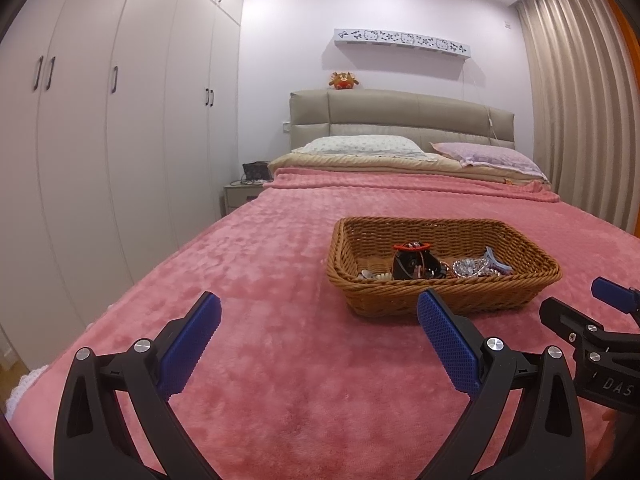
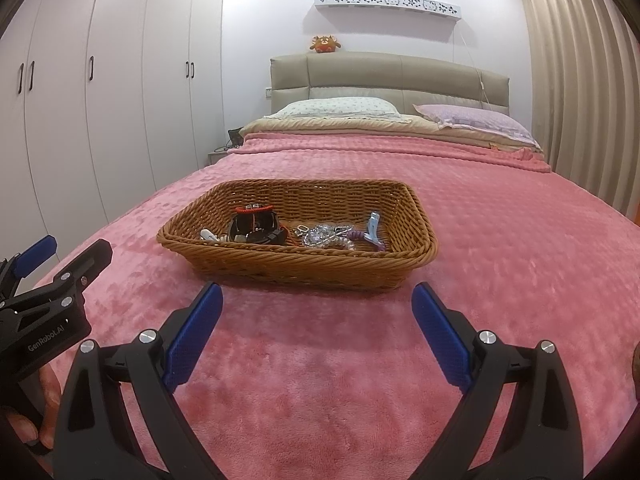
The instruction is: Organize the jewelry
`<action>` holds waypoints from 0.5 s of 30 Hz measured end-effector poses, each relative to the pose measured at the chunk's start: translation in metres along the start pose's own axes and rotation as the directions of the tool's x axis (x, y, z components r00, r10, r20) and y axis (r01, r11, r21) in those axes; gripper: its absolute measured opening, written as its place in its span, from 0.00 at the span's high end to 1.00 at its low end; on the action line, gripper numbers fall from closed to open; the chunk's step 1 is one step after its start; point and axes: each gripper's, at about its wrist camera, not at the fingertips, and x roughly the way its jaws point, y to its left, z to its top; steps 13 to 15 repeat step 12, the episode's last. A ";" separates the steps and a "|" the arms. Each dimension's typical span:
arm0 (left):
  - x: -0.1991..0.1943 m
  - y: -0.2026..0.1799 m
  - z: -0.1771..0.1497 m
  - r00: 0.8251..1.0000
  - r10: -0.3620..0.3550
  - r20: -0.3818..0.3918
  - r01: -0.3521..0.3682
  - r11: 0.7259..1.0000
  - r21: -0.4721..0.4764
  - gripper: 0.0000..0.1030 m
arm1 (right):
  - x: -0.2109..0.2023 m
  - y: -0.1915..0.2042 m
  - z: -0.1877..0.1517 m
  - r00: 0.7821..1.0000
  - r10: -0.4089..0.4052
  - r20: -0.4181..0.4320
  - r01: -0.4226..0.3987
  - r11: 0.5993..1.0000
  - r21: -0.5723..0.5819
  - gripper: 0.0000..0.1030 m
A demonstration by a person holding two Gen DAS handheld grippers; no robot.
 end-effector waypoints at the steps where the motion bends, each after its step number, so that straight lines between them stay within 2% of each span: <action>1: 0.000 0.001 0.000 1.000 0.000 0.000 0.000 1.000 0.000 0.07 | 0.000 0.000 0.000 1.000 0.000 0.001 0.000 1.000 -0.001 0.12; 8: -0.001 0.001 0.001 1.000 -0.025 -0.016 0.025 1.000 -0.004 0.07 | 0.000 0.001 -0.001 1.000 -0.002 0.000 0.002 1.000 -0.008 0.12; 15: -0.003 -0.001 0.001 1.000 -0.021 -0.012 0.022 1.000 0.011 0.07 | 0.000 0.001 -0.001 1.000 -0.002 -0.002 0.002 1.000 -0.008 0.12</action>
